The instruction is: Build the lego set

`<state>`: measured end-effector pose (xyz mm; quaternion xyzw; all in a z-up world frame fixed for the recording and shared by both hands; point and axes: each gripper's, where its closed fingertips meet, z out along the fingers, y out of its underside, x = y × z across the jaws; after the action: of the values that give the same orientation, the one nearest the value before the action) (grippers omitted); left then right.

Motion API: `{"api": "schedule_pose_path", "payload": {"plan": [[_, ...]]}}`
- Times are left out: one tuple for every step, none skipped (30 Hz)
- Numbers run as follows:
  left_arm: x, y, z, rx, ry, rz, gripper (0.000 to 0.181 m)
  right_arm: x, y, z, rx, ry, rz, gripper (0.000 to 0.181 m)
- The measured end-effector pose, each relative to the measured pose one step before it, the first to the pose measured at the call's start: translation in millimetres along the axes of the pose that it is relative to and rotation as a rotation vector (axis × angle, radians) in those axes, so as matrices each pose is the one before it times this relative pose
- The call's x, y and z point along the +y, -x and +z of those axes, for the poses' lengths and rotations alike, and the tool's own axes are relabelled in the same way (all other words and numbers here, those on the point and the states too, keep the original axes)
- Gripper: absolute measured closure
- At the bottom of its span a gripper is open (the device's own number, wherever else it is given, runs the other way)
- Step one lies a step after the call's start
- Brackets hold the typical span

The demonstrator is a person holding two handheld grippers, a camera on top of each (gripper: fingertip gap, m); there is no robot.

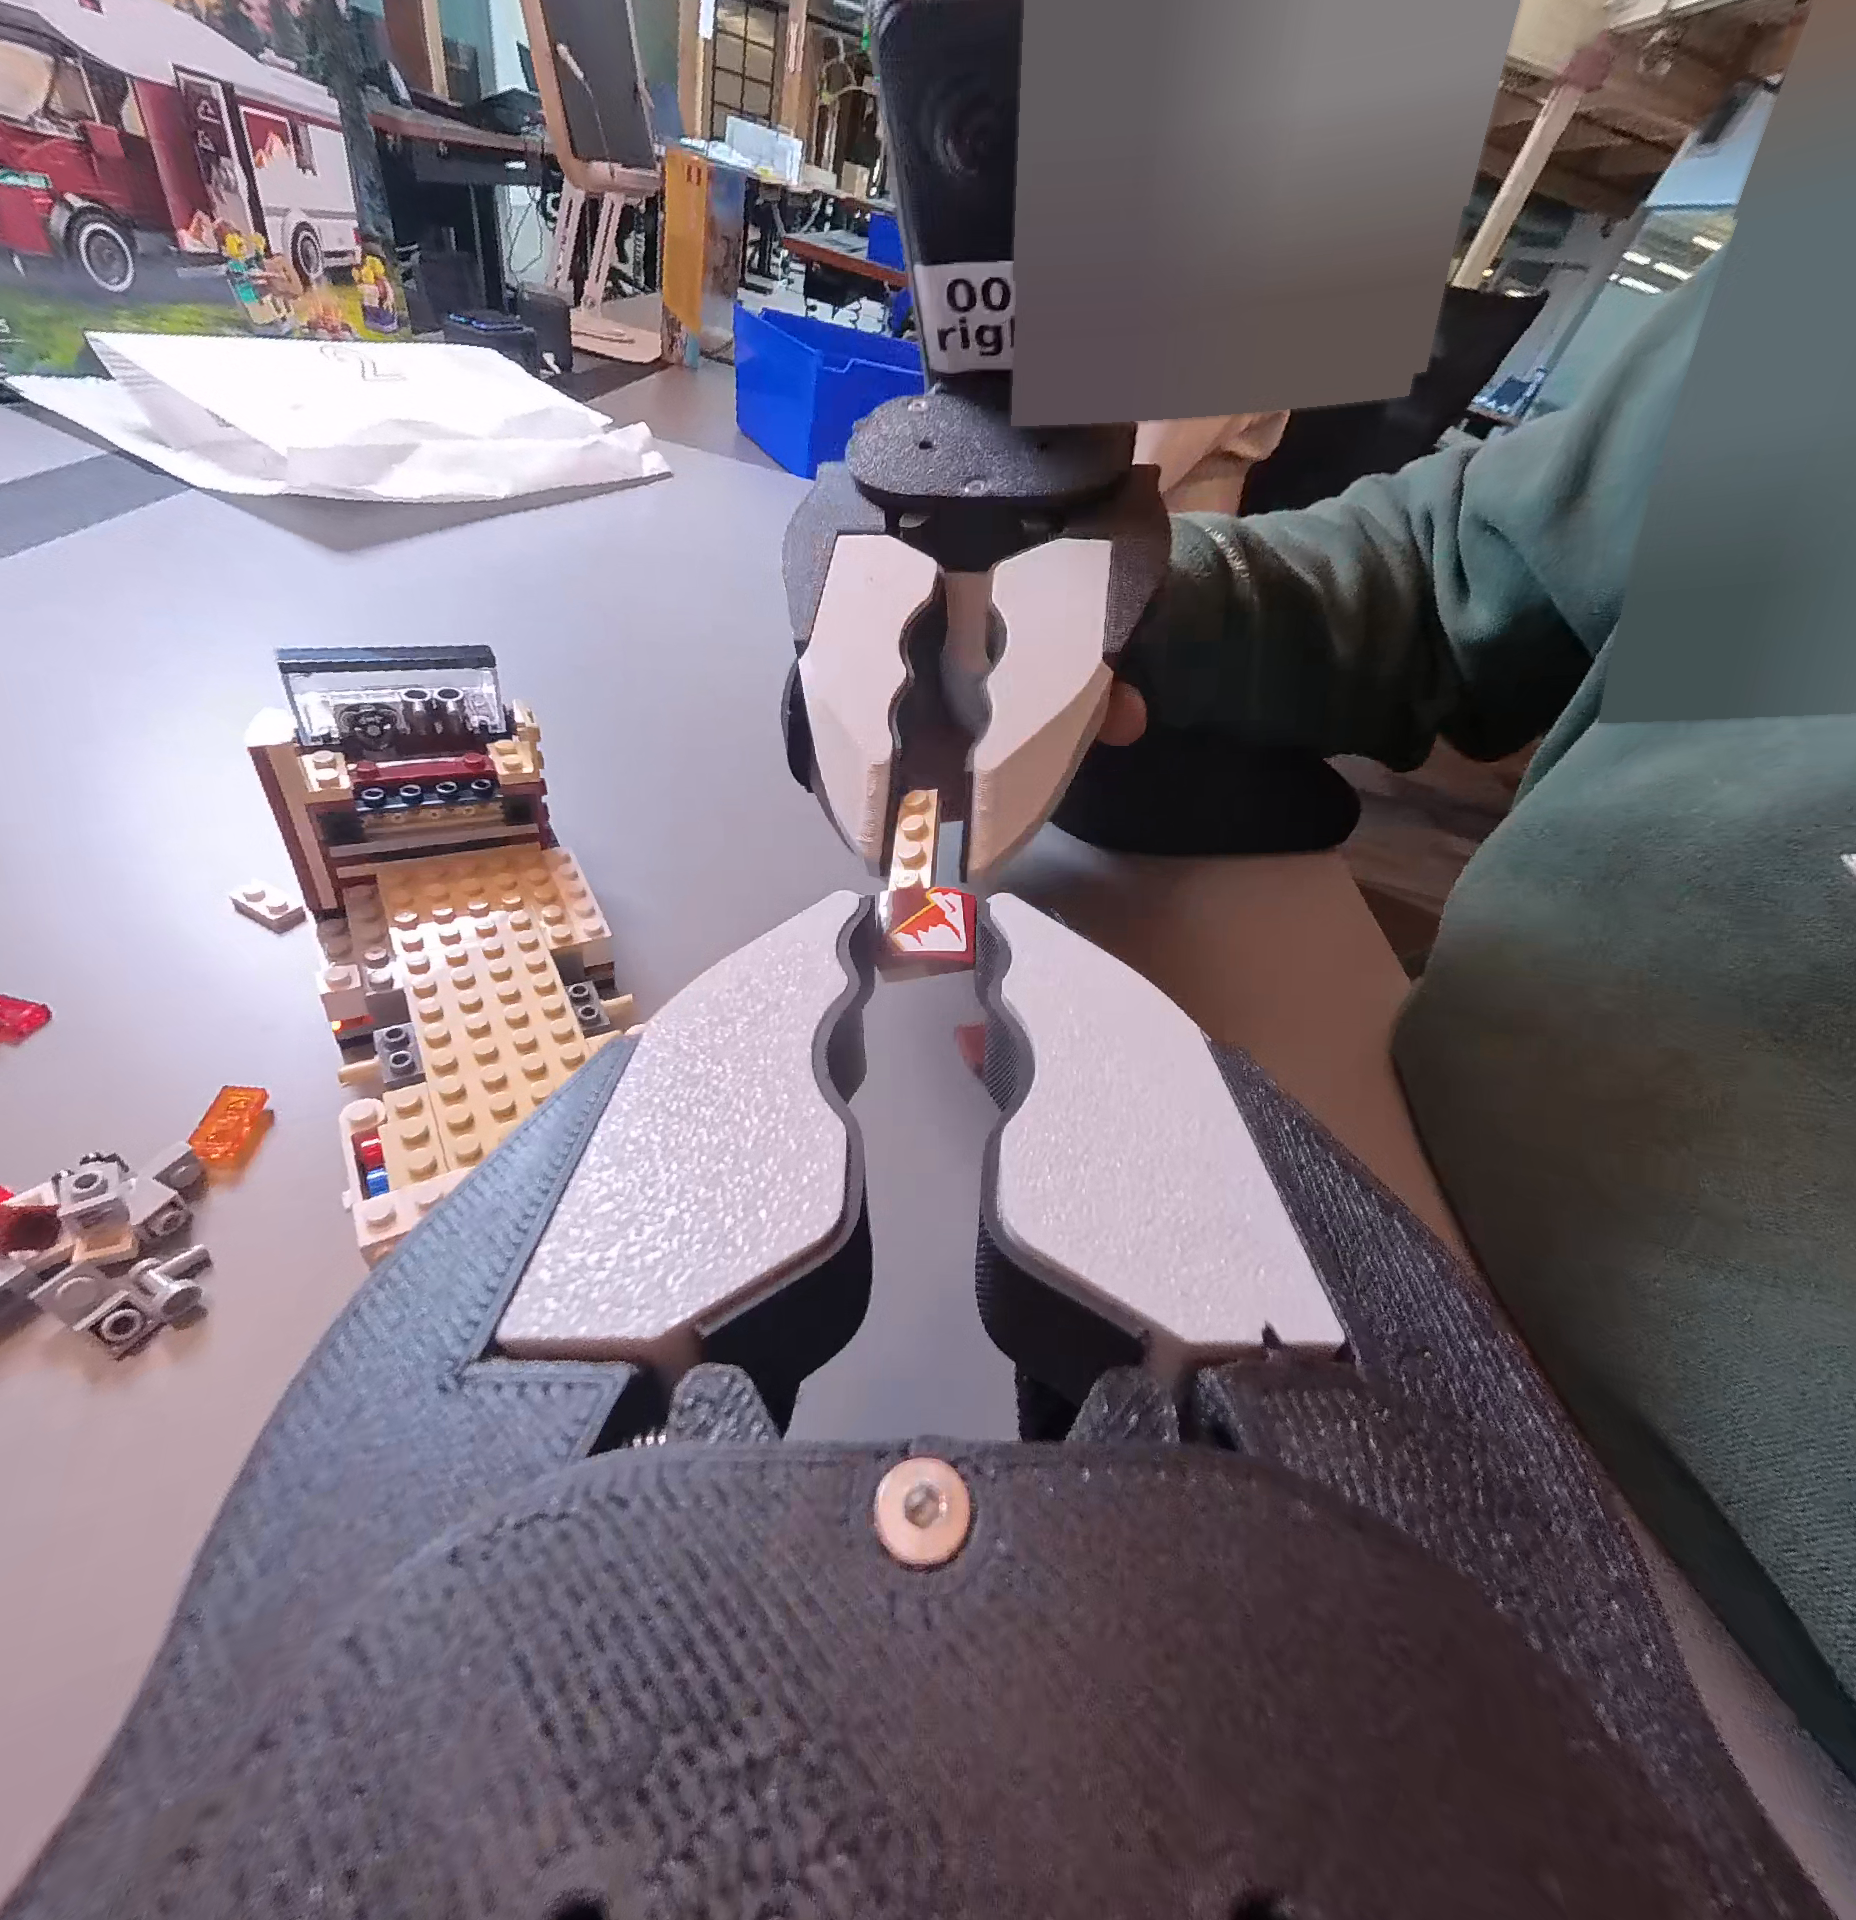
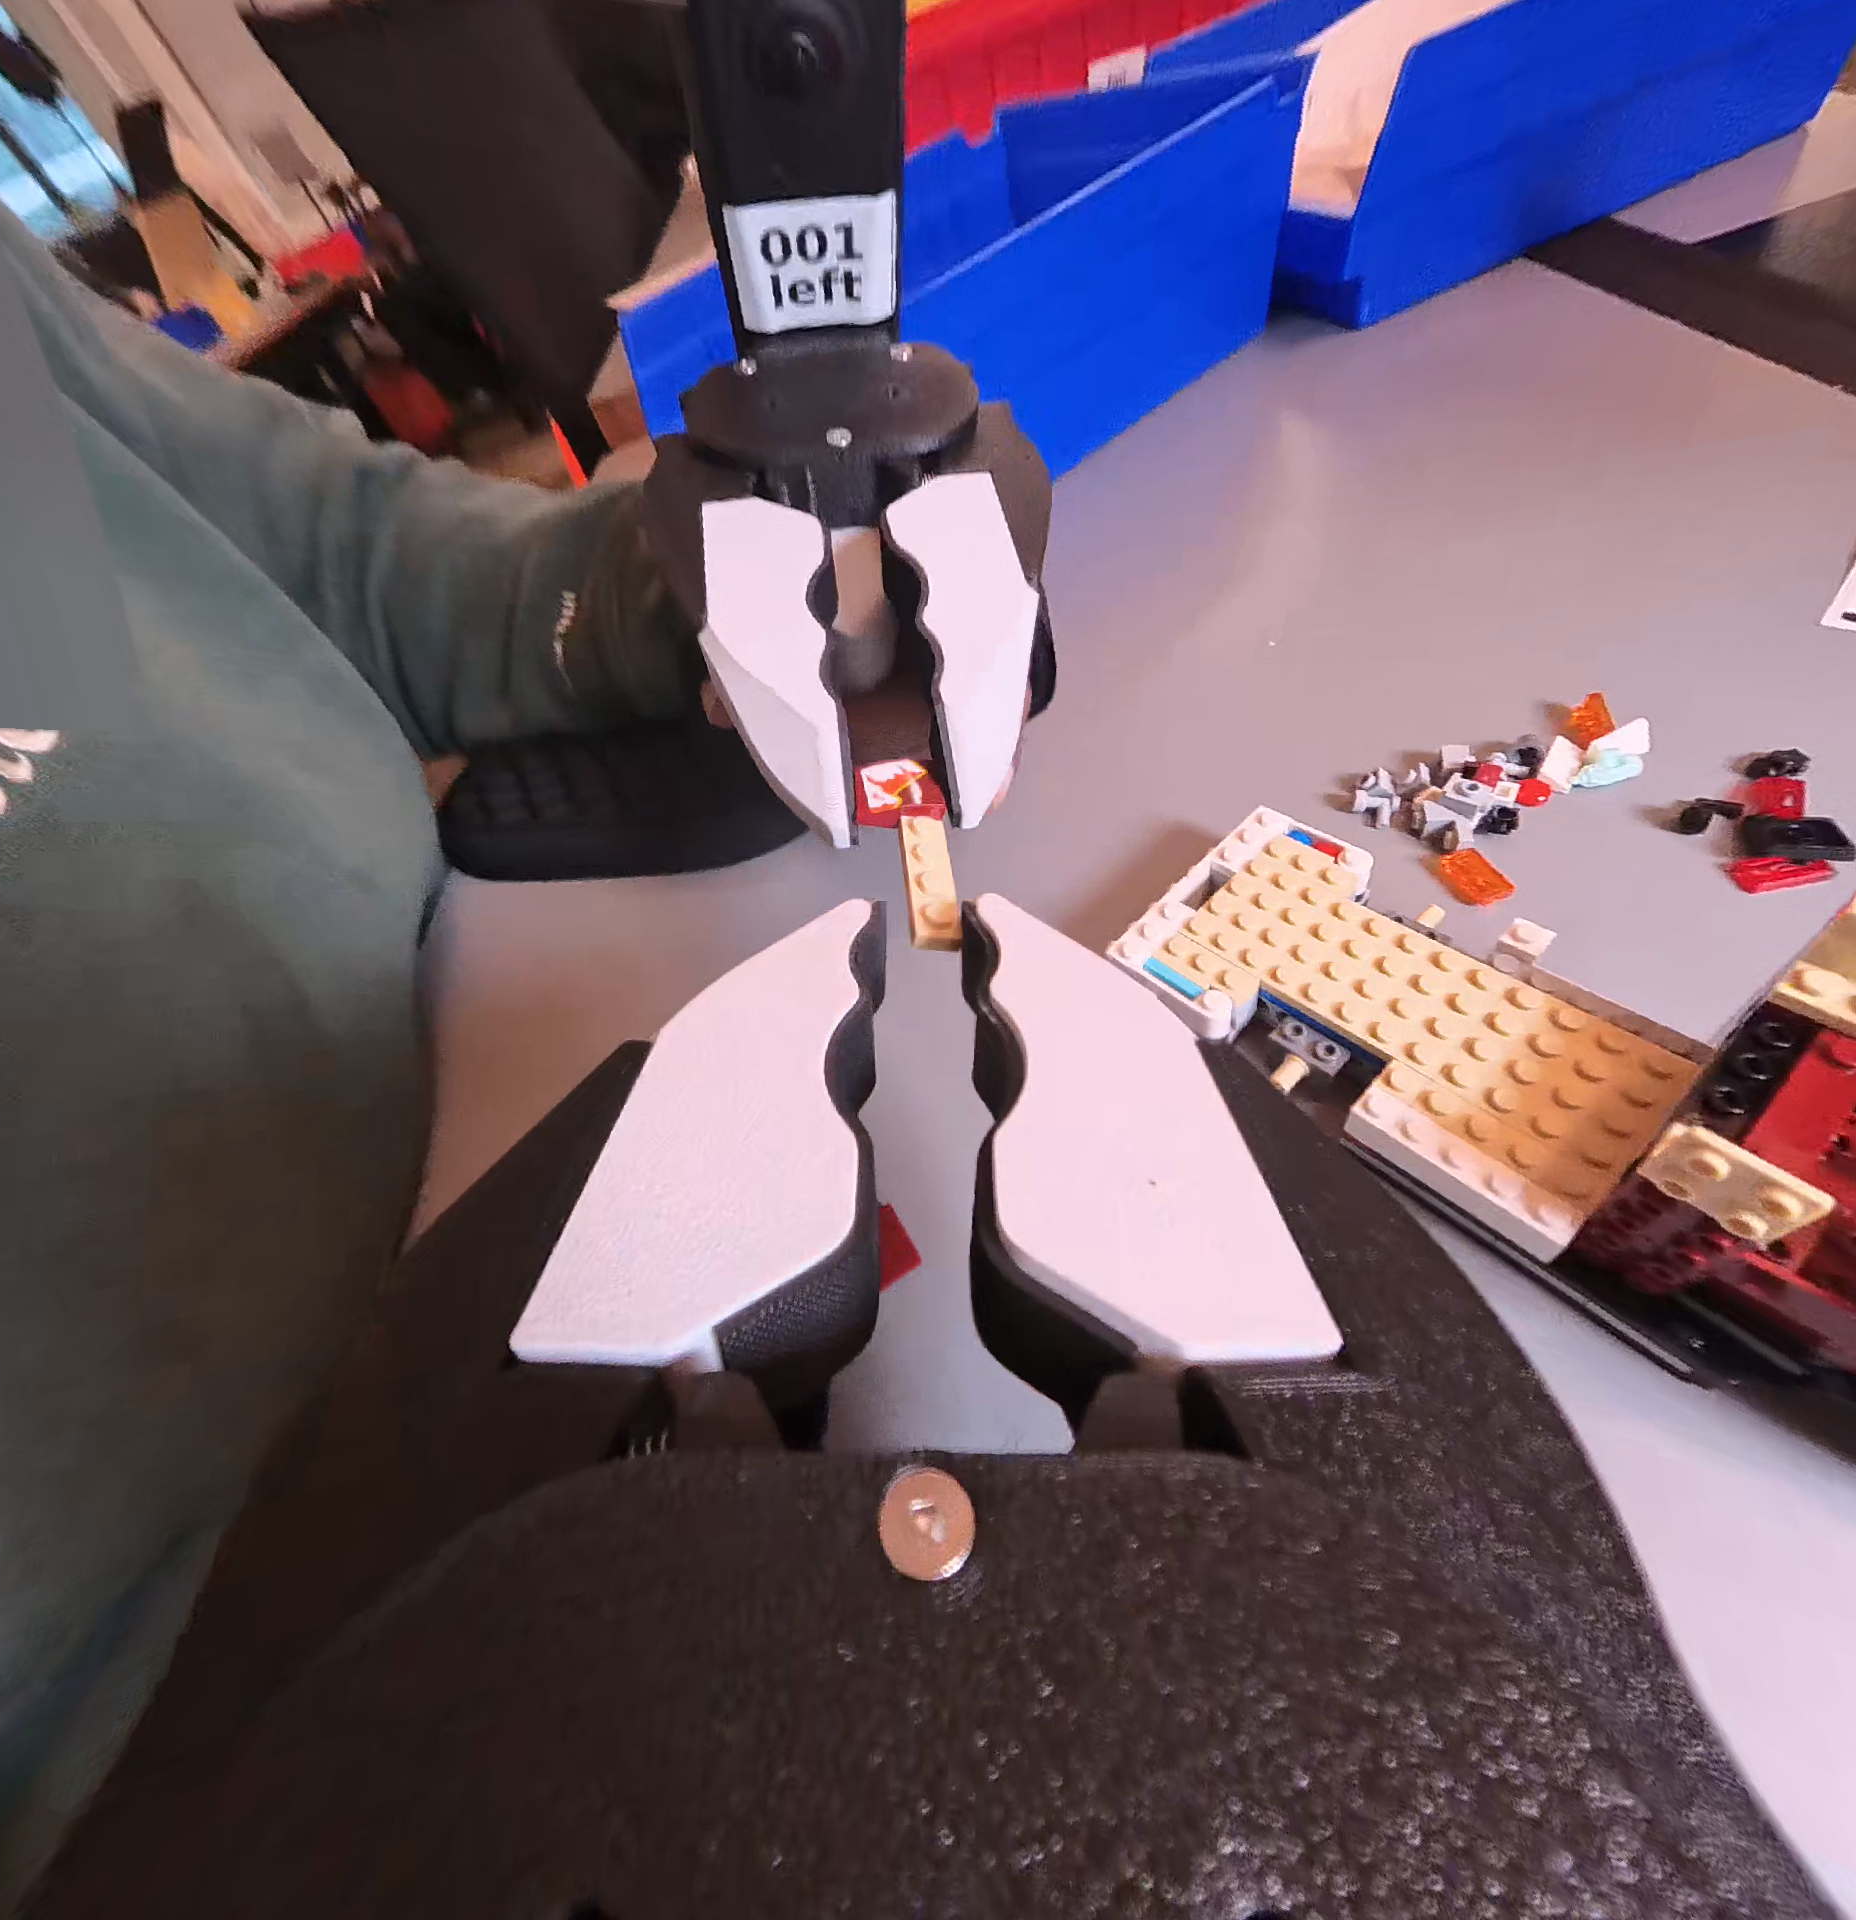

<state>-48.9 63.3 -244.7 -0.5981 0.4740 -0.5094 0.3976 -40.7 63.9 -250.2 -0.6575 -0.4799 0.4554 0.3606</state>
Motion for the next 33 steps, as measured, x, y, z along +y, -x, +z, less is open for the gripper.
{"api": "schedule_pose_path", "payload": {"plan": [[-0.93, -1.15, 0.11, 0.0069, -0.0063, -0.0017, 0.163, -1.12, 0.16, -1.13, -0.0045, -0.0161, 0.0127, 0.17], [-0.12, 0.1, 0.31, -0.0016, -0.0004, 0.0031, 0.163, -0.13, -0.36, -1.04, -0.0009, -0.0068, 0.0078, 0.171], [0.73, 0.14, 0.27, -0.0029, 0.0037, 0.0044, 0.163, 0.14, -0.41, -1.01, 0.0004, -0.004, 0.0045, 0.172], [0.79, -0.2, 0.4, 0.0014, 0.0037, 0.0001, 0.163, -0.09, 0.02, -0.89, -0.0024, -0.0048, 0.0048, 0.172], [0.22, -0.17, 0.31, 0.0005, 0.0002, 0.0008, 0.163, -0.32, 0.27, -0.96, -0.0045, -0.0055, 0.0071, 0.172], [0.54, 0.0, 0.3, 0.0001, 0.0031, 0.0011, 0.163, -0.53, 0.12, -0.73, -0.0046, -0.0071, 0.0076, 0.172], [0.97, -0.11, 0.5, 0.0, 0.005, 0.0016, 0.163, -0.31, 0.3, -0.43, -0.0046, -0.0056, 0.0071, 0.173], [0.9, 0.13, 0.45, -0.0016, 0.0044, 0.0021, 0.163, 0.16, -0.02, -0.19, -0.0026, -0.0029, 0.0052, 0.173], [0.27, 0.28, 0.14, -0.0028, 0.0011, 0.0026, 0.163, 0.6, -0.34, 0.0, -0.0002, 0.0001, 0.0022, 0.173], [0.24, 0.26, 0.01, -0.0012, 0.0003, 0.0009, 0.163, 0.53, -0.21, 0.17, 0.0001, -0.001, 0.0004, 0.173], [0.43, 0.15, 0.17, 0.0008, 0.0013, -0.003, 0.163, 0.23, -0.09, 0.0, -0.0007, -0.0021, 0.0016, 0.173], [0.59, 0.19, 0.26, 0.0002, 0.0028, -0.0035, 0.163, 0.44, -0.21, -0.01, -0.0006, -0.0002, 0.0041, 0.173], [0.63, 0.56, 0.34, -0.0019, 0.0031, -0.0007, 0.163, 0.7, -0.52, -0.01, 0.0006, 0.0016, 0.0038, 0.173], [0.58, 0.53, 0.25, -0.003, 0.0028, 0.0012, 0.163, 0.76, -0.55, 0.07, 0.0015, 0.0008, 0.0028, 0.173], [0.72, 0.28, 0.33, -0.0015, 0.0034, 0.0002, 0.163, 0.71, -0.45, 0.0, 0.0006, 0.0015, 0.0034, 0.173], [0.91, 0.43, 0.43, -0.0016, 0.0049, -0.0021, 0.163, 0.98, -0.51, 0.09, 0.001, 0.0033, 0.0033, 0.173], [0.87, 0.62, 0.33, -0.0036, 0.0046, 0.0012, 0.163, 1.1, -0.61, 0.11, 0.0013, 0.0043, 0.0025, 0.173], [0.81, 0.3, 0.33, -0.0026, 0.0044, 0.0029, 0.163, 0.94, -0.46, 0.07, 0.0008, 0.0031, 0.0007, 0.173], [0.77, 0.41, 0.46, -0.0026, 0.0032, -0.0002, 0.163, 0.6, -0.54, -0.02, 0.0019, 0.0009, -0.0016, 0.173], [0.62, 0.72, 0.3, -0.0023, 0.0028, -0.0035, 0.162, 0.57, -0.52, 0.09, 0.0029, 0.0016, -0.0016, 0.173], [0.56, 1.05, 0.24, -0.0048, 0.0022, -0.0036, 0.162, 0.7, -0.79, 0.1, 0.0048, 0.0019, -0.0015, 0.173], [0.21, 1.12, 0.04, -0.0075, 0.001, 0.0018, 0.162, 0.37, -0.76, 0.06, 0.0055, 0.0002, -0.002, 0.173], [-0.02, 0.62, -0.02, -0.0055, -0.0001, 0.0045, 0.161, 0.26, -0.41, -0.11, 0.0036, -0.0006, -0.0017, 0.173], [0.37, 0.32, 0.34, -0.004, 0.0023, 0.0028, 0.161, 0.35, -0.41, -0.19, 0.0027, 0.0007, -0.0009, 0.173], [0.89, 0.24, 0.47, -0.004, 0.0051, 0.0027, 0.161, 0.59, -0.47, -0.06, 0.0037, 0.0028, -0.0017, 0.173], [0.76, 0.55, 0.53, -0.0051, 0.0052, 0.0043, 0.161, 0.58, -0.57, 0.05, 0.0051, 0.0024, -0.0036, 0.173], [0.37, 0.13, 0.26, -0.0028, 0.0029, 0.0041, 0.161, 0.49, -0.29, -0.06, 0.0029, 0.0013, -0.0032, 0.173], [0.4, -0.08, 0.31, -0.0009, 0.0027, 0.0015, 0.161, 0.79, -0.19, -0.02, 0.001, 0.0032, -0.0006, 0.173], [0.92, 0.31, 0.49, -0.0029, 0.0063, 0.0006, 0.161, 1.34, -0.59, 0.18, 0.0017, 0.0073, 0.0006, 0.173], [1.14, -0.01, 0.48, -0.0021, 0.0076, 0.0032, 0.162, 1.89, -0.5, 0.38, 0.0012, 0.0105, -0.0016, 0.173], [0.81, -0.19, 0.42, -0.0011, 0.0063, 0.0044, 0.162, 2.34, -0.5, 0.41, 0.002, 0.0137, -0.0061, 0.173], [0.25, -0.07, 0.33, -0.0028, 0.0029, 0.003, 0.162, 2.33, -1.21, 0.44, 0.0078, 0.0147, -0.0121, 0.173], [-0.52, -0.13, -0.03, 0.0003, -0.0011, -0.0002, 0.162, 2.82, -1.83, 0.39, 0.0142, 0.0217, -0.0216, 0.171]]}}
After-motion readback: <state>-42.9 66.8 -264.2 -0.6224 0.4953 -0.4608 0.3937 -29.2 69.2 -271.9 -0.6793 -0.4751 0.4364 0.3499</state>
